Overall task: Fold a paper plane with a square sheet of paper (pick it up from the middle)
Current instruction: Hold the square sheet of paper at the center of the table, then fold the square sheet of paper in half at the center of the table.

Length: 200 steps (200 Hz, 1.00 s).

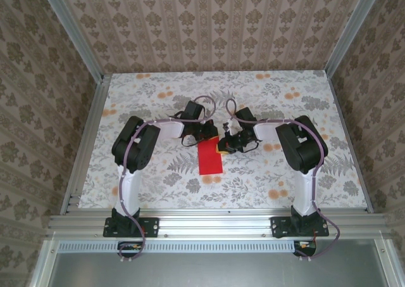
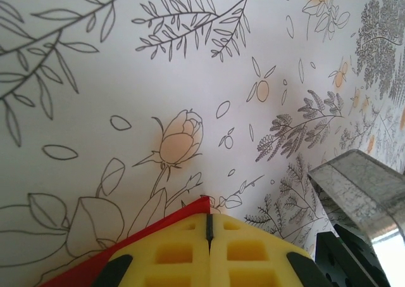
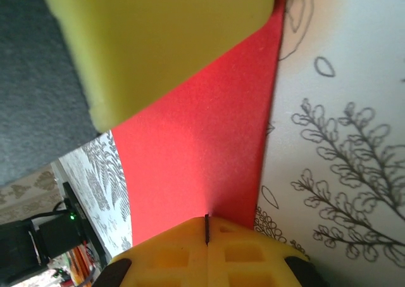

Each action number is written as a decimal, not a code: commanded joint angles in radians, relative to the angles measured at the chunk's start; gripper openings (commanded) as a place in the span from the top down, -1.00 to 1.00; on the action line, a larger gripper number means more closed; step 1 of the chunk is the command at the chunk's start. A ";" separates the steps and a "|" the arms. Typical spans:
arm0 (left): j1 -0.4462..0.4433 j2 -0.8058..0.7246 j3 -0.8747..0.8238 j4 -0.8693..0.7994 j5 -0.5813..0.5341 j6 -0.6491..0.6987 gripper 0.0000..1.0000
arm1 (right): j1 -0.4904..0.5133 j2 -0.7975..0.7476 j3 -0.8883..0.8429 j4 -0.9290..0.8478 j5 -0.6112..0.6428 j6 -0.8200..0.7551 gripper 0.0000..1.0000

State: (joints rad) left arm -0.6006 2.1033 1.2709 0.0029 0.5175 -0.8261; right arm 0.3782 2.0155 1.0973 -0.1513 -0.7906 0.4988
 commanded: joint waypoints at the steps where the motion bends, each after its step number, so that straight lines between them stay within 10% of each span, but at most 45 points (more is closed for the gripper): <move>1: -0.007 0.062 0.004 -0.125 -0.059 0.030 0.97 | -0.018 -0.044 -0.028 0.124 0.005 0.123 0.89; 200: -0.005 0.093 -0.040 -0.149 -0.155 -0.001 1.00 | 0.030 -0.078 -0.127 -0.040 -0.001 0.120 0.88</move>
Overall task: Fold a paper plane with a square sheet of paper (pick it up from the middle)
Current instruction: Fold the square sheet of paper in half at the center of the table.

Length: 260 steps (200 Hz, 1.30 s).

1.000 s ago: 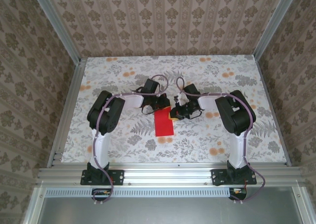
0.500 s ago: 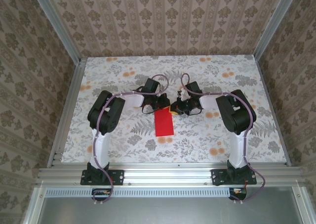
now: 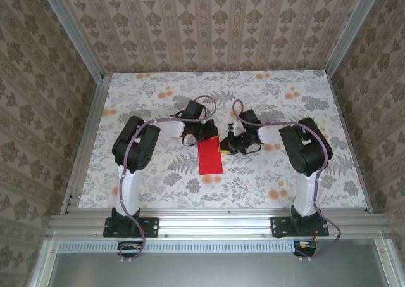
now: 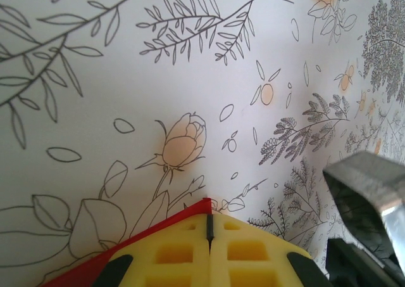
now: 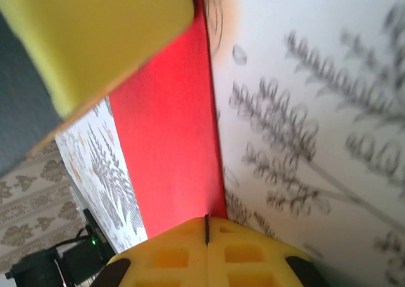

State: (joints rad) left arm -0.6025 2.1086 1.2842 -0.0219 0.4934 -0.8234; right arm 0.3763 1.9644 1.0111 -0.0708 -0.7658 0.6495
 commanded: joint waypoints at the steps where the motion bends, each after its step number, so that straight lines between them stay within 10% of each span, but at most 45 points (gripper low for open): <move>1: -0.003 0.088 -0.054 -0.124 -0.131 -0.005 1.00 | 0.033 -0.027 -0.042 -0.121 -0.025 -0.032 0.88; 195: -0.002 0.083 -0.014 -0.124 -0.097 0.026 1.00 | 0.157 -0.309 -0.268 -0.194 0.124 0.042 0.84; 260: 0.029 -0.105 0.089 -0.181 -0.020 0.076 0.47 | 0.157 -0.420 -0.127 -0.200 0.437 0.004 0.52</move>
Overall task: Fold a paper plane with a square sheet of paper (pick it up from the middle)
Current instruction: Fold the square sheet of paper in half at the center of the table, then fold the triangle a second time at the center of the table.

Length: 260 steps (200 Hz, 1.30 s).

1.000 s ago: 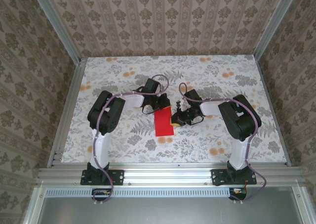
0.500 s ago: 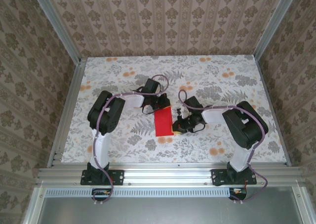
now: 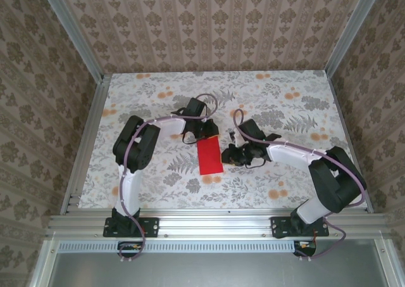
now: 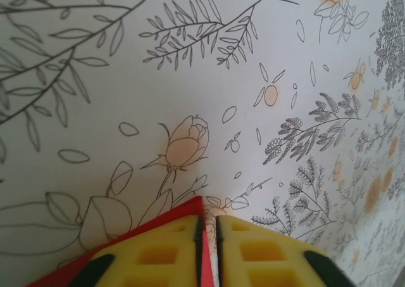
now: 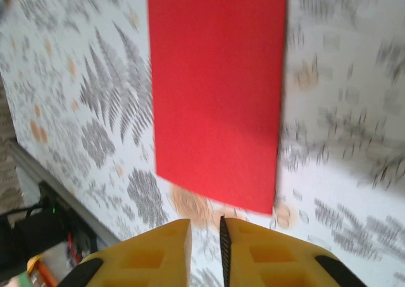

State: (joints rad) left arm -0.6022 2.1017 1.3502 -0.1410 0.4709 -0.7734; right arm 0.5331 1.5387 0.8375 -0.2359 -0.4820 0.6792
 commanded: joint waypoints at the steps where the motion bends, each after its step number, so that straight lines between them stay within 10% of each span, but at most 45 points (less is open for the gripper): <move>1: 0.030 -0.103 0.021 -0.062 0.003 0.026 0.46 | 0.001 0.007 0.049 -0.035 0.157 -0.026 0.51; 122: 0.224 -0.542 -0.517 0.006 -0.084 -0.086 -0.07 | 0.090 0.409 0.442 -0.148 0.337 -0.196 0.43; 260: 0.008 -0.572 -0.683 0.124 0.041 -0.231 -0.17 | -0.001 0.561 0.439 -0.152 0.281 0.050 0.23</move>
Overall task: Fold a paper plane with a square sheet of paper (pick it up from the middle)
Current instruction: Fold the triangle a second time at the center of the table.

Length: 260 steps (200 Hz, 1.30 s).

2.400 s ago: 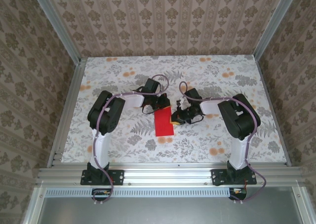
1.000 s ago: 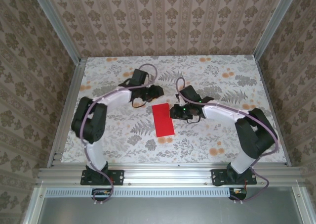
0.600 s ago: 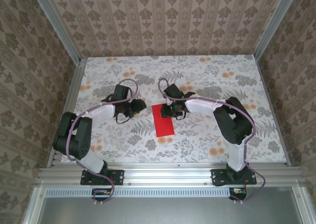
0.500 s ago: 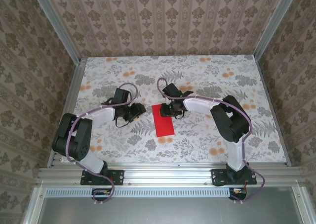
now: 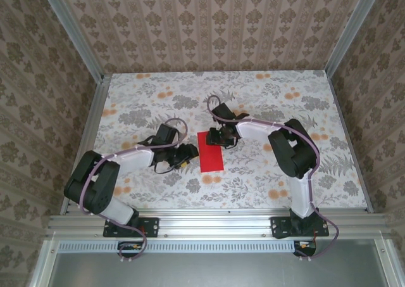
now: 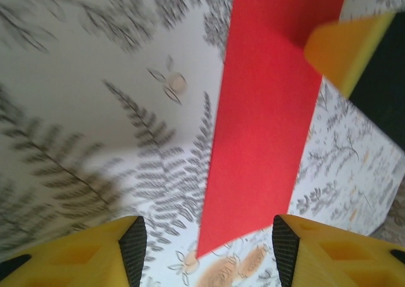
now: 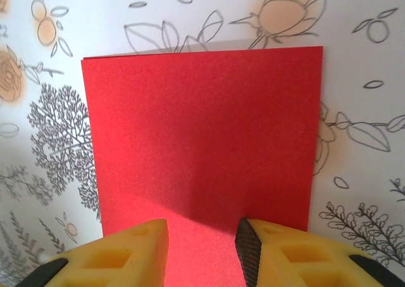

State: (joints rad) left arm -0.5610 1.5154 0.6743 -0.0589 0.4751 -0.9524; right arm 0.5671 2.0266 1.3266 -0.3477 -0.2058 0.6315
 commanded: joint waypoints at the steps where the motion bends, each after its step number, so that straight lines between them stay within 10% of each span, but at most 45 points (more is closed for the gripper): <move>1: -0.034 0.015 -0.007 0.042 0.036 -0.052 -0.17 | -0.035 0.073 -0.050 -0.039 0.004 0.101 0.23; 169: -0.089 0.119 0.078 -0.051 0.028 -0.089 -0.26 | -0.124 0.125 -0.130 0.086 -0.174 0.233 0.21; 260: -0.081 0.080 0.053 0.071 0.011 -0.124 0.09 | -0.124 0.127 -0.137 0.084 -0.178 0.220 0.22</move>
State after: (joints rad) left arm -0.6418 1.6089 0.7403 -0.0315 0.4866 -1.0546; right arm 0.4477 2.0472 1.2545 -0.1780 -0.4839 0.8452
